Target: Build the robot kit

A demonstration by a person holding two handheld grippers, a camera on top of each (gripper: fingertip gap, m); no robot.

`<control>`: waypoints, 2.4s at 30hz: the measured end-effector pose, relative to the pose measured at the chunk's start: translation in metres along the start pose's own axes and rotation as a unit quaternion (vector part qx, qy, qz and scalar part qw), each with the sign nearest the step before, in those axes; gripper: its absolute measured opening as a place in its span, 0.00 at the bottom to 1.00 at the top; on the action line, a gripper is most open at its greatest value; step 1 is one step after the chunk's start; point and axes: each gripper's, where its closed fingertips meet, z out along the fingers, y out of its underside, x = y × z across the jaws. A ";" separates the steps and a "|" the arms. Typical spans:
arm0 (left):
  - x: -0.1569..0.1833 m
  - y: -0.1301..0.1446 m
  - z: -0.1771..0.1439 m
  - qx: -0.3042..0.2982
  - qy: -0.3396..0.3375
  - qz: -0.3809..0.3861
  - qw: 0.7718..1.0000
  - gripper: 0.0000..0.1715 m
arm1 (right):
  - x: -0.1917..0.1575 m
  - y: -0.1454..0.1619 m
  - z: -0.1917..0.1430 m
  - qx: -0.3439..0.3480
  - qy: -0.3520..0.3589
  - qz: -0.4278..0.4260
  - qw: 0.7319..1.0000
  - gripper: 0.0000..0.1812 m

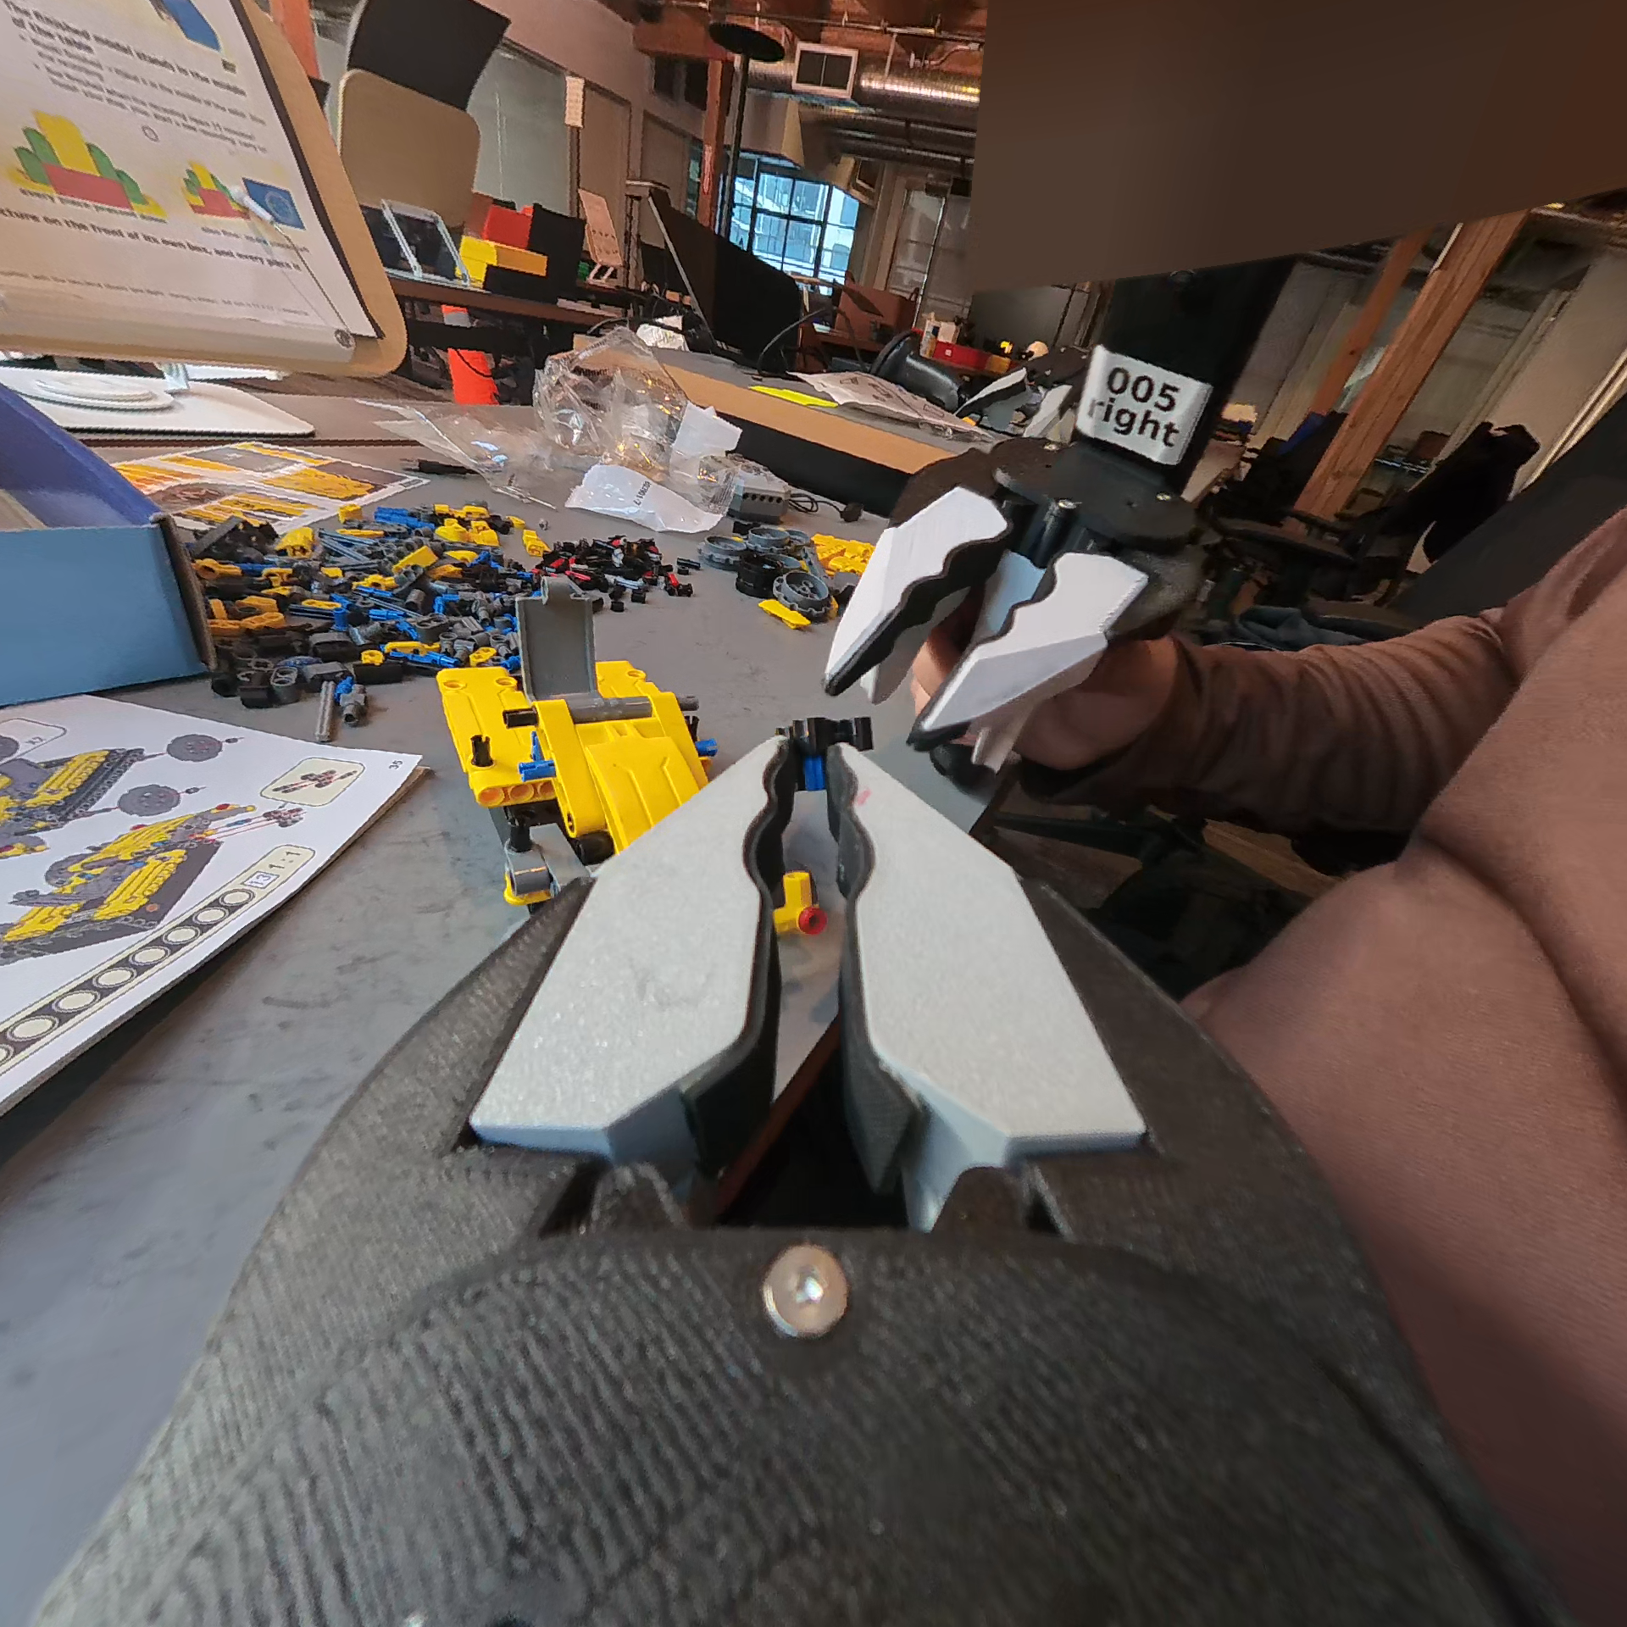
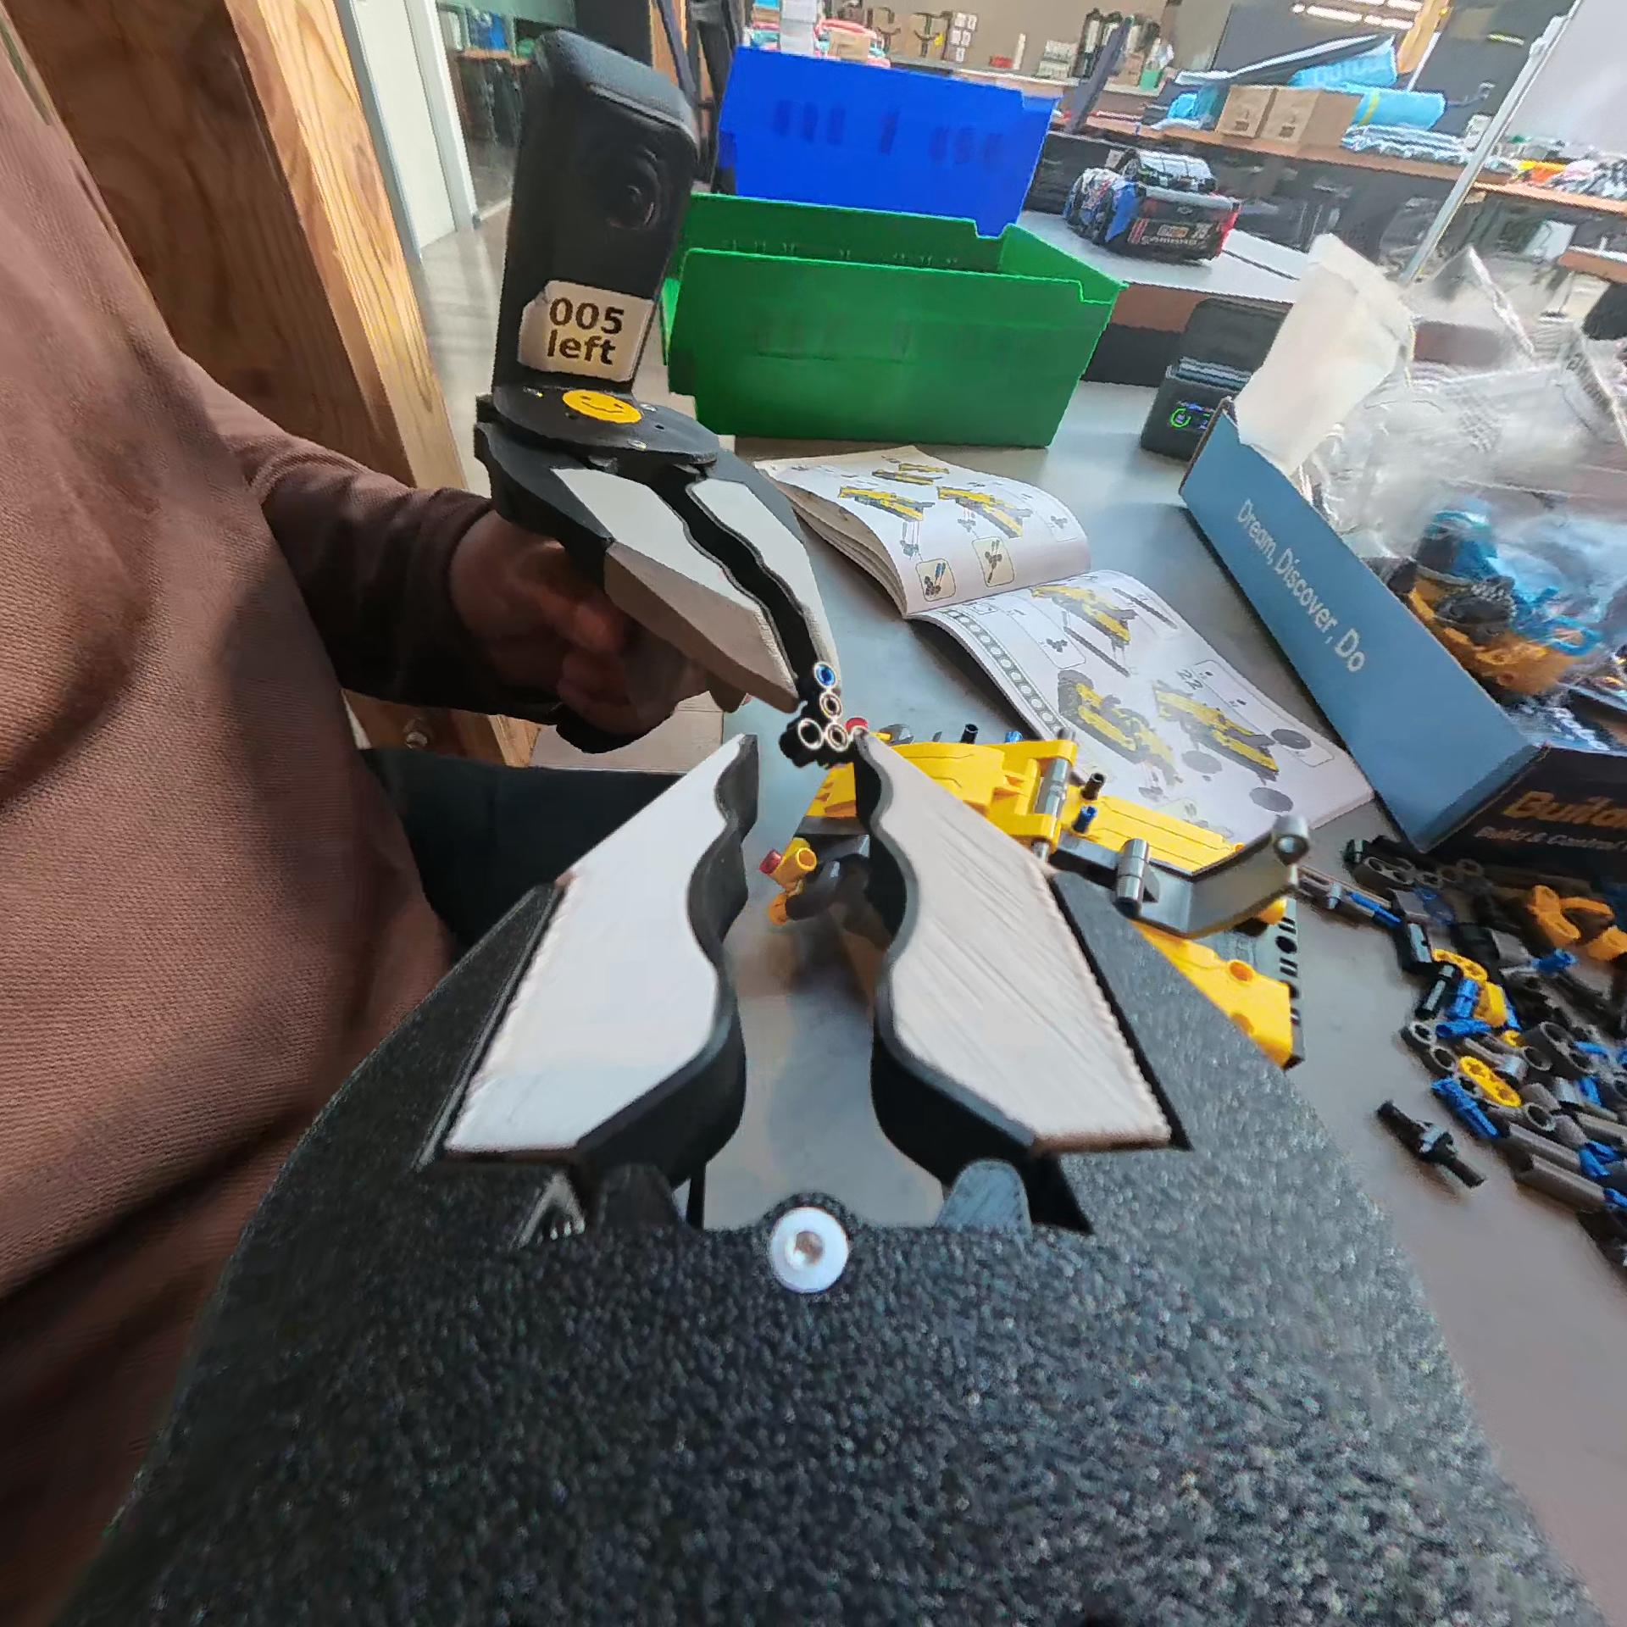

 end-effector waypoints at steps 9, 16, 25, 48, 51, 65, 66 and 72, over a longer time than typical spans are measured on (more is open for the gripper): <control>0.007 -0.023 -0.011 0.049 0.057 -0.047 0.996 0.02 | -0.003 0.000 -0.007 -0.003 -0.018 0.014 1.000 0.11; 0.017 -0.032 -0.023 0.056 0.142 -0.126 0.980 0.02 | -0.016 -0.012 -0.010 -0.004 -0.038 -0.007 0.999 0.11; 0.019 -0.036 -0.033 0.057 0.171 -0.127 0.975 0.03 | -0.017 -0.016 0.000 -0.029 -0.027 -0.043 0.998 0.15; -0.003 -0.037 -0.056 0.081 0.154 -0.106 0.979 0.02 | -0.005 -0.019 0.031 -0.044 -0.029 -0.093 0.994 0.15; -0.006 -0.033 -0.056 0.070 0.155 -0.107 0.980 0.02 | -0.001 -0.015 0.032 -0.047 -0.032 -0.087 0.995 0.15; 0.008 -0.036 -0.056 0.022 0.204 -0.017 0.979 0.02 | -0.019 -0.038 0.037 -0.073 -0.071 -0.235 0.967 0.13; 0.014 -0.033 -0.055 0.013 0.216 -0.016 0.976 0.03 | -0.021 -0.040 0.036 -0.072 -0.068 -0.242 0.965 0.13; 0.028 -0.022 -0.050 -0.010 0.237 -0.012 0.971 0.03 | -0.027 -0.039 0.028 -0.088 -0.052 -0.283 0.954 0.11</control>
